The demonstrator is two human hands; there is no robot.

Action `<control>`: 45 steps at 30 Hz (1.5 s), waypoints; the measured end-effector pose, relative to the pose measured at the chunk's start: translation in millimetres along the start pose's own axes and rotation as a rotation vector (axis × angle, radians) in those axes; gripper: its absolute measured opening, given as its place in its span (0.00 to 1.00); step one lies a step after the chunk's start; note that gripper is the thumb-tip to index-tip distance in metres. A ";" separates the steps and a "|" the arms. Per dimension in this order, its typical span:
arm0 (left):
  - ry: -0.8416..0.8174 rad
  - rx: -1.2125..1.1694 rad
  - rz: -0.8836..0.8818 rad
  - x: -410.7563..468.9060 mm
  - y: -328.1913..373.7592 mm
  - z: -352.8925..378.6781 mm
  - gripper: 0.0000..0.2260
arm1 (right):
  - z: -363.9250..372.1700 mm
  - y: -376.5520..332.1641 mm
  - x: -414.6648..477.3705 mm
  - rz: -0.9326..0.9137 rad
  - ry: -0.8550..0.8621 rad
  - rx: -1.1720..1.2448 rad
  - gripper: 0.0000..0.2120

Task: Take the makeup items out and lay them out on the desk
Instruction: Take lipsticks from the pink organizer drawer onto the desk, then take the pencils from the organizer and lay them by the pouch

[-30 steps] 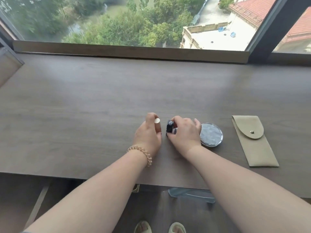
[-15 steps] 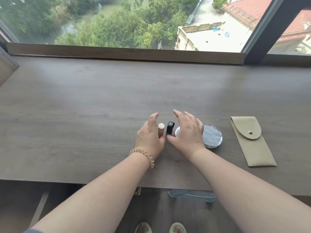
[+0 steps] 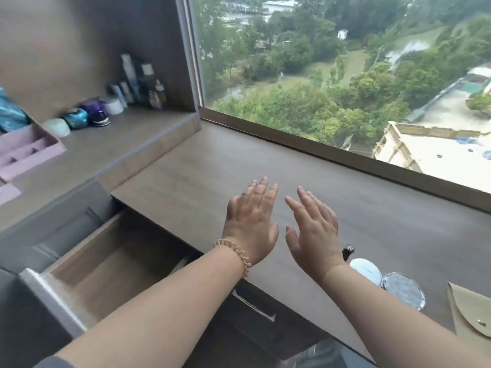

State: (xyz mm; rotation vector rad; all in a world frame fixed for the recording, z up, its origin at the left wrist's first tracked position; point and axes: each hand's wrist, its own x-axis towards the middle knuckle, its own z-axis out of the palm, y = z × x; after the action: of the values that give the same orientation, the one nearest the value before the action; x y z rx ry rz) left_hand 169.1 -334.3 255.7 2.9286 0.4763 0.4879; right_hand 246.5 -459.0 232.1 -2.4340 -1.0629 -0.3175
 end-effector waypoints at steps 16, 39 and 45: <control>0.098 0.179 -0.547 -142.2 -287.3 -137.3 0.33 | 99.5 -325.4 72.0 -0.364 -0.133 0.137 0.30; 0.109 0.377 -0.802 -62.7 -608.2 -186.5 0.32 | 295.7 -563.9 284.1 -0.624 -0.201 0.332 0.26; 0.116 0.412 -0.863 -30.8 -657.6 -181.0 0.34 | 334.1 -601.6 339.2 -0.684 -0.258 0.309 0.29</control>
State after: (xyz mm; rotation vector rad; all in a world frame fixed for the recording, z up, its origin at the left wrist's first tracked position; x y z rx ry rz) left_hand -107.0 288.8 296.9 2.6402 1.9109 0.4574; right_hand 39.8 279.1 265.3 -1.8090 -1.8907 -0.0379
